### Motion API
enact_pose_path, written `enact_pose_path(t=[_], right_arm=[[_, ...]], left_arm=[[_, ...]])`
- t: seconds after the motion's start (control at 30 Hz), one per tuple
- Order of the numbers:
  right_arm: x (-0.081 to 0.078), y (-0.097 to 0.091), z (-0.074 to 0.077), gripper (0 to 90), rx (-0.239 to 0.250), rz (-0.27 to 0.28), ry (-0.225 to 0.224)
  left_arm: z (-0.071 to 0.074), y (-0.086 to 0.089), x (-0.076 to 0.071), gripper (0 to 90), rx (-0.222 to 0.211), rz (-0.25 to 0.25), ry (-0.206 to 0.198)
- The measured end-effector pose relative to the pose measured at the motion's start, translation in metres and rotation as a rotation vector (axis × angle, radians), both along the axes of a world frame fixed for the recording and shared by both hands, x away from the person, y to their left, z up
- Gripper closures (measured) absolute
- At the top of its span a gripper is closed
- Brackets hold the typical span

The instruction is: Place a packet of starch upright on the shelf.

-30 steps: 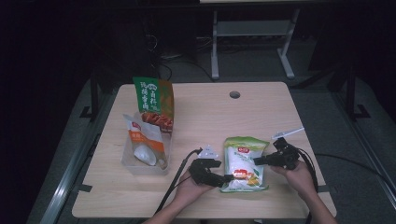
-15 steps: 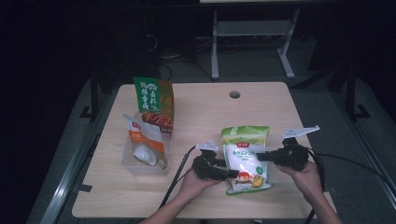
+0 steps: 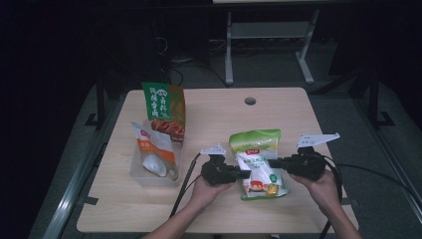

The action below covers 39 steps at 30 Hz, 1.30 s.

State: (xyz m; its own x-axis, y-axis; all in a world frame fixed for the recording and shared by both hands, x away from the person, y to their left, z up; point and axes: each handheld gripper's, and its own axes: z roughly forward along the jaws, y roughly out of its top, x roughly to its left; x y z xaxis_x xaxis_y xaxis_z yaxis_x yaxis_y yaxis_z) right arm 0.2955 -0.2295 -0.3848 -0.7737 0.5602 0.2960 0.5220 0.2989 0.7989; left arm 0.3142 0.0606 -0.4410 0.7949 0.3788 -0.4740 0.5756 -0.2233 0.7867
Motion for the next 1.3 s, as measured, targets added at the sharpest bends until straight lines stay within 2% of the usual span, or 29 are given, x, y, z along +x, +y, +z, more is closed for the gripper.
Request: enact_pose_path(t=[0.03,0.13,0.17,0.2,0.3,0.33,0.37,0.43,0.47,0.6,0.67,0.77,0.9,1.07,1.2,1.3], right_arm=[[0.0,0.0,0.0,89.4,0.0,0.0,0.0],[-0.002,0.006,0.005,89.3,0.018,0.011,-0.05],[-0.002,0.006,0.005,89.3,0.018,0.011,-0.05],[-0.002,0.01,0.005,89.1,0.022,0.015,-0.067],[-0.001,0.011,0.002,88.9,0.028,0.019,-0.072],[-0.001,0.012,0.0,88.7,0.017,0.023,-0.068],[-0.001,0.012,0.0,88.7,0.017,0.023,-0.068],[-0.003,0.014,-0.002,87.1,-0.024,0.034,-0.071],[-0.004,0.015,-0.003,86.3,-0.061,0.044,-0.057],[-0.004,0.016,-0.006,82.3,-0.09,0.06,-0.027],[-0.003,0.019,-0.008,77.4,-0.125,0.08,0.005],[-0.003,0.019,-0.009,77.8,-0.135,0.082,0.009],[0.0,0.016,-0.01,73.4,-0.114,0.099,0.045],[0.0,0.017,-0.009,84.9,-0.127,0.086,0.044],[-0.002,0.015,-0.008,88.2,-0.125,0.074,0.039],[-0.004,0.015,-0.007,89.3,-0.122,0.066,0.029]], left_arm=[[0.0,0.0,0.0,72.8,0.0,0.0,0.0],[0.008,0.005,-0.002,74.5,0.022,0.028,-0.064],[0.008,0.005,-0.002,74.9,0.022,0.028,-0.064],[0.01,0.006,-0.003,75.3,0.036,0.032,-0.086],[0.012,0.008,-0.007,75.9,0.069,0.039,-0.128],[0.012,0.007,-0.01,76.4,0.078,0.05,-0.148],[0.012,0.007,-0.01,76.7,0.078,0.05,-0.148],[0.012,0.006,-0.012,76.9,0.098,0.041,-0.165],[0.012,0.005,-0.013,77.2,0.115,0.038,-0.184],[0.013,0.001,-0.018,77.9,0.134,0.027,-0.216],[0.013,-0.005,-0.023,78.4,0.167,0.004,-0.253],[0.013,-0.006,-0.024,78.4,0.175,0.001,-0.26],[0.015,-0.008,-0.024,78.5,0.186,-0.008,-0.27],[0.015,-0.006,-0.024,77.8,0.183,-0.012,-0.265],[0.016,-0.001,-0.024,74.2,0.178,-0.017,-0.257],[0.017,0.003,-0.027,69.8,0.188,-0.018,-0.274]])
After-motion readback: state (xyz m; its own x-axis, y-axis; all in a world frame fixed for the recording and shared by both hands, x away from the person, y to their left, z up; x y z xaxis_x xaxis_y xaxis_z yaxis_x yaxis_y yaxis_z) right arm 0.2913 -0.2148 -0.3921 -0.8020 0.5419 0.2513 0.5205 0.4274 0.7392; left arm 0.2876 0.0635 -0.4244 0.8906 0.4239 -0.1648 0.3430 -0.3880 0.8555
